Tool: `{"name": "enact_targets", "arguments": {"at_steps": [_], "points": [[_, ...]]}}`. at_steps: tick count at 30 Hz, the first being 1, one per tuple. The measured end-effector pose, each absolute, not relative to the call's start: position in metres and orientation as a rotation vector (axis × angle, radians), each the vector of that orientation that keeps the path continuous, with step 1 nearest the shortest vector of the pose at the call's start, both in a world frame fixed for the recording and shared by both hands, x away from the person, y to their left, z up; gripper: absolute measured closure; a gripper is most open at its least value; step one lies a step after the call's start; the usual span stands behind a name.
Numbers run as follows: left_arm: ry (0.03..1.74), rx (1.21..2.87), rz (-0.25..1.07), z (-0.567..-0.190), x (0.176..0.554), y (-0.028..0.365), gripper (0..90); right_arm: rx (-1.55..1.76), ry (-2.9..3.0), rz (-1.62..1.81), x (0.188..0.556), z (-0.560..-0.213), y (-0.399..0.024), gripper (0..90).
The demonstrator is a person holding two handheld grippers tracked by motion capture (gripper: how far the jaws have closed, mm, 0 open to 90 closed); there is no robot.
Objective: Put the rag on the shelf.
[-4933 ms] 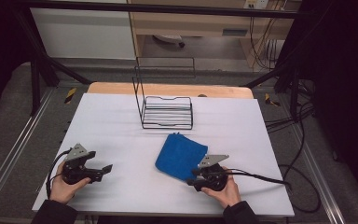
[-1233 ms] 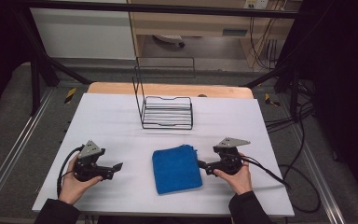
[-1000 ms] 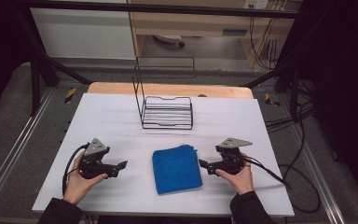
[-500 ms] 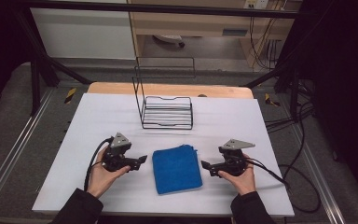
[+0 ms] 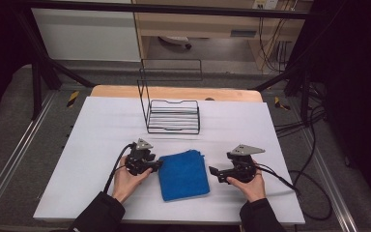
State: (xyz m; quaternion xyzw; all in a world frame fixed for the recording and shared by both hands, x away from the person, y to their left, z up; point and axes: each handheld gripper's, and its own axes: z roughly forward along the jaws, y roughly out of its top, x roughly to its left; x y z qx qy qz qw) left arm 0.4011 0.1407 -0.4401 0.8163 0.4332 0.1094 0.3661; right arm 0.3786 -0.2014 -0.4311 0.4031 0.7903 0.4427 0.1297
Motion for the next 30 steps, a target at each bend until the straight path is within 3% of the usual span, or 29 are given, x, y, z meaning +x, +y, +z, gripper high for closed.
{"name": "enact_targets", "arguments": {"at_steps": [8, 21, 30], "points": [[1.13, 2.09, 0.259, -0.446, 0.402, 0.136, 72.4, 1.189, 2.285, 1.303, 0.383, -0.432, -0.199, 6.1], [1.14, 2.072, 0.242, -0.449, 0.399, 0.133, 82.6, 1.169, 2.292, 1.306, 0.402, -0.424, -0.181, 3.6], [1.122, 2.077, 0.25, -0.45, 0.398, 0.134, 83.6, 1.196, 2.319, 1.309, 0.425, -0.43, -0.164, 18.0]]}}
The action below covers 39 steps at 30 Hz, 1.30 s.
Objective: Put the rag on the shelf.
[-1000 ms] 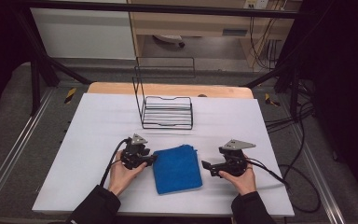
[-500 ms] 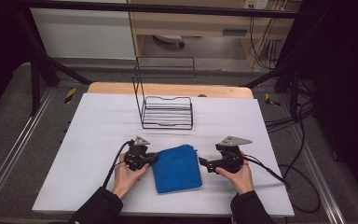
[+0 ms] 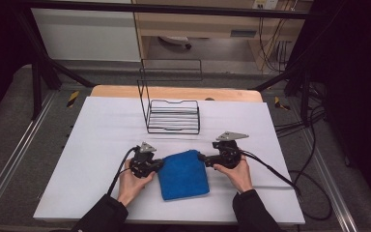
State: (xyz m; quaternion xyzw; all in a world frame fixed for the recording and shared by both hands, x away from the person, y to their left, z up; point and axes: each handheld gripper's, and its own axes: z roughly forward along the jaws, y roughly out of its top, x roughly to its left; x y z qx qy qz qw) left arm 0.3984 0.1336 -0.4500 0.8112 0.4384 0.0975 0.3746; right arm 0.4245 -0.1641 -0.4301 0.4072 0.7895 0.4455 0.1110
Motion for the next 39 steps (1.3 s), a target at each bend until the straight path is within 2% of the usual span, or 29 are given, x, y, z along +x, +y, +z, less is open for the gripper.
{"name": "enact_targets", "arguments": {"at_steps": [6, 8, 18, 22, 29, 39], "points": [[1.119, 2.076, 0.254, -0.45, 0.398, 0.133, 83.7, 1.219, 2.364, 1.293, 0.43, -0.441, -0.158, 35.6], [1.117, 2.076, 0.255, -0.45, 0.398, 0.133, 83.7, 1.236, 2.39, 1.28, 0.431, -0.445, -0.157, 44.8], [1.101, 2.083, 0.259, -0.451, 0.398, 0.134, 83.6, 1.246, 2.446, 1.246, 0.433, -0.456, -0.147, 62.0], [1.096, 2.078, 0.261, -0.451, 0.398, 0.134, 83.5, 1.257, 2.472, 1.239, 0.43, -0.455, -0.143, 73.4], [1.08, 2.072, 0.241, -0.452, 0.399, 0.137, 83.3, 1.303, 2.489, 1.26, 0.43, -0.453, -0.144, 84.5], [1.074, 2.041, 0.226, -0.451, 0.399, 0.141, 86.4, 1.335, 2.478, 1.309, 0.429, -0.444, -0.147, 87.0]]}}
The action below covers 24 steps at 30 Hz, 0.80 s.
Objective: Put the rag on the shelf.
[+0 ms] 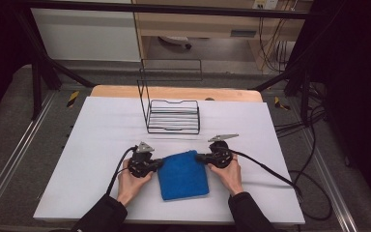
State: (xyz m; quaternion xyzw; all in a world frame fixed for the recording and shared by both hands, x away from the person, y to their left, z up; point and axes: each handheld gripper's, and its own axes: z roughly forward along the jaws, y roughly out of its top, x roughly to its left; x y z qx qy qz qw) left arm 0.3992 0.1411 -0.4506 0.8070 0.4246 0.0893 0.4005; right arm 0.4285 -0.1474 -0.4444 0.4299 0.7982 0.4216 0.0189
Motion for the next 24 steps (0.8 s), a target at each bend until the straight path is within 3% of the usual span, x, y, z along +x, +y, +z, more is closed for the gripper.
{"name": "enact_targets", "arguments": {"at_steps": [24], "points": [[0.928, 1.941, 0.31, -0.412, 0.383, 0.147, 86.7, 1.233, 2.346, 1.492, 0.406, -0.41, -0.161, 86.9]]}}
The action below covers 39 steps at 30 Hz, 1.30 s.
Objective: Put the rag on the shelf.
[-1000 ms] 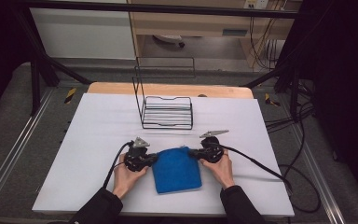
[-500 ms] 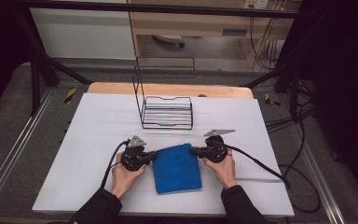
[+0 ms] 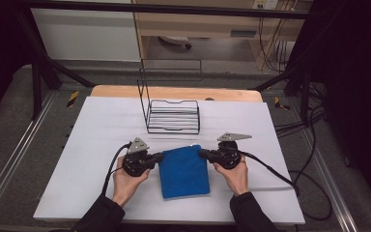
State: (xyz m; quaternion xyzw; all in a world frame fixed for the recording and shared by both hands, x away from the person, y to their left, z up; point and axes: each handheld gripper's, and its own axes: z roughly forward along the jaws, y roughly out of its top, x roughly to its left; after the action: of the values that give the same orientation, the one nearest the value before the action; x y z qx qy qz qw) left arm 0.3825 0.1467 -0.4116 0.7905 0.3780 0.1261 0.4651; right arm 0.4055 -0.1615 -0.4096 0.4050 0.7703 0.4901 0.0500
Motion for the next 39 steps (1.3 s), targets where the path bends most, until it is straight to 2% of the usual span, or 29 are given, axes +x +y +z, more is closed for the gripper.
{"name": "enact_targets", "arguments": {"at_steps": [39], "points": [[0.789, 1.803, 0.448, -0.343, 0.367, 0.149, 86.7, 1.03, 2.059, 1.659, 0.377, -0.343, -0.167, 86.9]]}}
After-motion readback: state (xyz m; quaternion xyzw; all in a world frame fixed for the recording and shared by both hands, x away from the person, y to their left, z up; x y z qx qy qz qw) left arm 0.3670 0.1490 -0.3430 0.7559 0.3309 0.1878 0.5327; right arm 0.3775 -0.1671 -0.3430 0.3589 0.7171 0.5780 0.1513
